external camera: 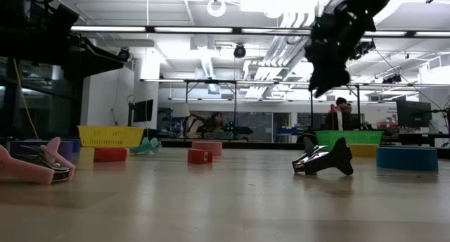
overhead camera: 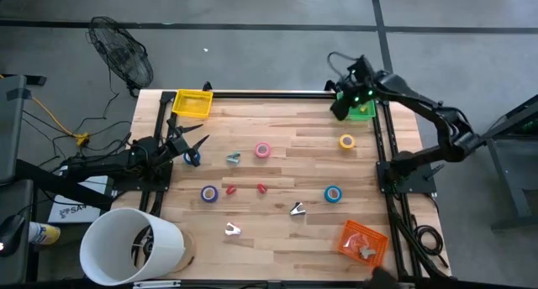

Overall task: Pick and place Stapler, Stapler remover, tape
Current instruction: Put the black staple remover into the orange bin

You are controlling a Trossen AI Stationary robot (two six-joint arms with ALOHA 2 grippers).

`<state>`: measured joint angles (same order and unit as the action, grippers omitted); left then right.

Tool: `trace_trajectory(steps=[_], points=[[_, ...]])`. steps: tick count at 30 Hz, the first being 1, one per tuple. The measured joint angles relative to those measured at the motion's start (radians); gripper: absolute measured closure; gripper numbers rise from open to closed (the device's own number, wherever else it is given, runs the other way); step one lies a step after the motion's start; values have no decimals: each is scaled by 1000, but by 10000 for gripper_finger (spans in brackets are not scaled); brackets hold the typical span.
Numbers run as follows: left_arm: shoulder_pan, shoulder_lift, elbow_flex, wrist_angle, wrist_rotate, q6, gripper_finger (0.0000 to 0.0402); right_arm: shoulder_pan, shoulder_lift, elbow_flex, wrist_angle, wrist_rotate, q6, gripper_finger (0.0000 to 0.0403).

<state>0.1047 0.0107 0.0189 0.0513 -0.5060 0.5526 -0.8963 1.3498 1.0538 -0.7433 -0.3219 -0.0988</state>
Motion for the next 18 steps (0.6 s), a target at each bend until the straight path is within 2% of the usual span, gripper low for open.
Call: trace_trajectory(steps=[6, 11, 14, 18], points=[[0, 0, 0, 0, 0, 0, 208, 257, -9, -3, 4, -26, -129, 190], [0, 0, 0, 0, 0, 0, 208, 457, -9, -5, 8, -5, -257, 185], [0, 0, 0, 0, 0, 0, 208, 567, -9, -5, 16, 81, -270, 179], [0, 0, 0, 0, 0, 0, 208, 690, 15, -5, 29, 214, -212, 164]])
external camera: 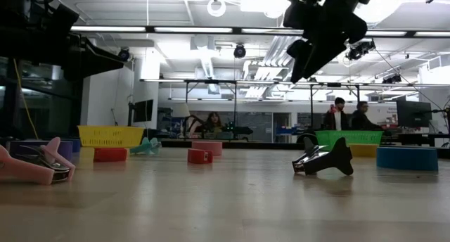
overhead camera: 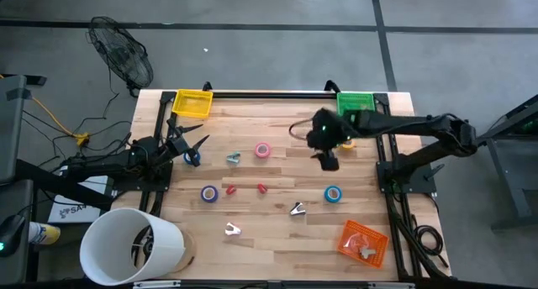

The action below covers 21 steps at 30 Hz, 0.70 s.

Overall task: Pick and place Stapler, Stapler remover, tape
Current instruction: Put the black staple remover into the orange bin

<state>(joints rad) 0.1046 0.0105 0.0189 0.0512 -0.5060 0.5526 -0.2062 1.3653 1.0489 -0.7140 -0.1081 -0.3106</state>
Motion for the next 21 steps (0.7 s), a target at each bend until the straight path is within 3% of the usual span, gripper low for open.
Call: trace_trajectory(steps=[9, 21], points=[[0, 0, 0, 0, 0, 0, 208, 222, 194, 0, 85, 13, 66, 122], [0, 0, 0, 0, 0, 0, 208, 409, 352, 63, 177, 9, 121, 119]])
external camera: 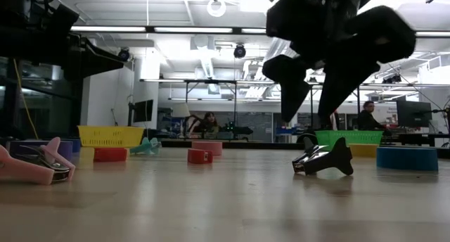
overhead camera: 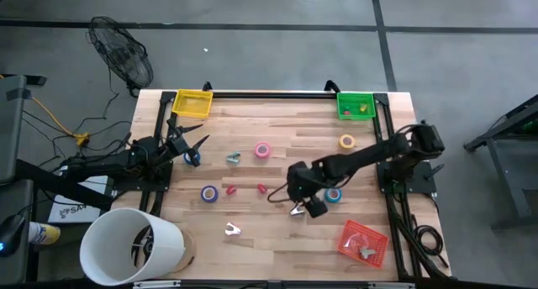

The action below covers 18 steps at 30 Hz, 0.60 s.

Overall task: Pick and place Stapler, Stapler remover, tape
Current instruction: Put the black staple remover into the orange bin

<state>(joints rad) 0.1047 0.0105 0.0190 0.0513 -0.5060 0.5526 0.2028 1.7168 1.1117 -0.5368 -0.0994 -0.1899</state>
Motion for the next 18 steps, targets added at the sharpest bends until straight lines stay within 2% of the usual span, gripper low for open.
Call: trace_trajectory(steps=[9, 18], points=[[0, 0, 0, 0, 0, 0, 208, 75, 70, 6, 74, 13, 53, 119], [0, 0, 0, 0, 0, 0, 208, 79, 124, 6, 45, 19, 60, 120]])
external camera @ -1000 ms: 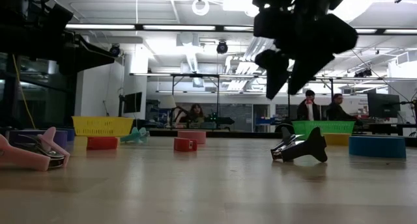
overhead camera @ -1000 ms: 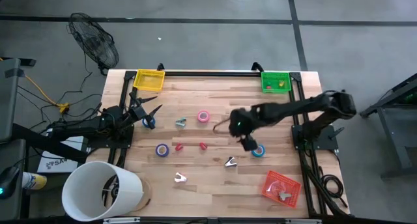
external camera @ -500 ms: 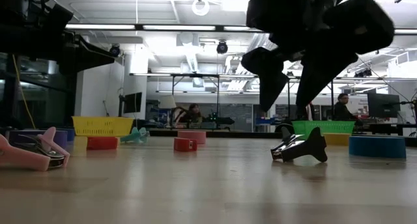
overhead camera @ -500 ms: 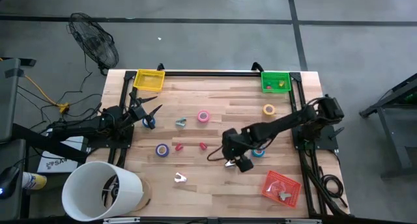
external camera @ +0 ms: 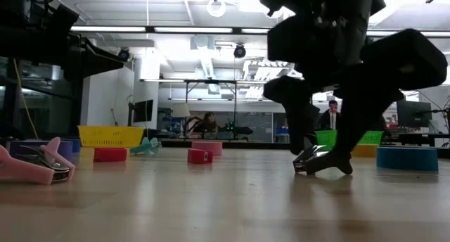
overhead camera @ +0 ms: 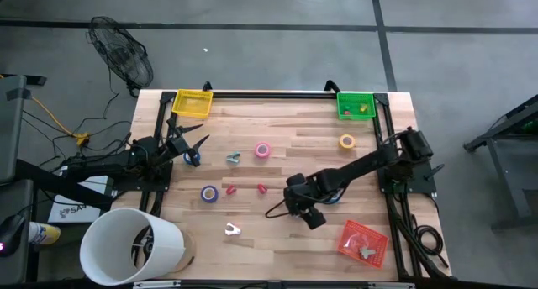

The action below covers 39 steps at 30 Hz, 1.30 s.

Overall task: Pick and place Stapler, Stapler remover, tape
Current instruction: Put the black staple remover into the orange bin

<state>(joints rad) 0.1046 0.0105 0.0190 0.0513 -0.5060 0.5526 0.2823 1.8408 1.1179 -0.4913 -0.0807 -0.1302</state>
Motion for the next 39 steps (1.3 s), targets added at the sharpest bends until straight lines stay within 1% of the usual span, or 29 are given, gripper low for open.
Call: trace_trajectory(steps=[5, 10, 15, 21, 25, 31, 33, 39], points=[[0, 0, 0, 0, 0, 0, 208, 0, 9, 0, -41, -3, 25, 121], [0, 0, 0, 0, 0, 0, 208, 0, 10, 0, -37, 5, 19, 121], [0, 0, 0, 0, 0, 0, 208, 2, 10, 0, -38, 32, -27, 121], [0, 0, 0, 0, 0, 0, 208, 7, 10, 0, -39, 31, -34, 121], [0, 0, 0, 0, 0, 0, 208, 33, 10, 0, -35, 63, -97, 124], [0, 0, 0, 0, 0, 0, 208, 61, 10, 0, -31, 108, -140, 154], [0, 0, 0, 0, 0, 0, 208, 62, 10, 0, -30, 126, -140, 167], [0, 0, 0, 0, 0, 0, 208, 66, 10, 0, -28, 130, -135, 215]])
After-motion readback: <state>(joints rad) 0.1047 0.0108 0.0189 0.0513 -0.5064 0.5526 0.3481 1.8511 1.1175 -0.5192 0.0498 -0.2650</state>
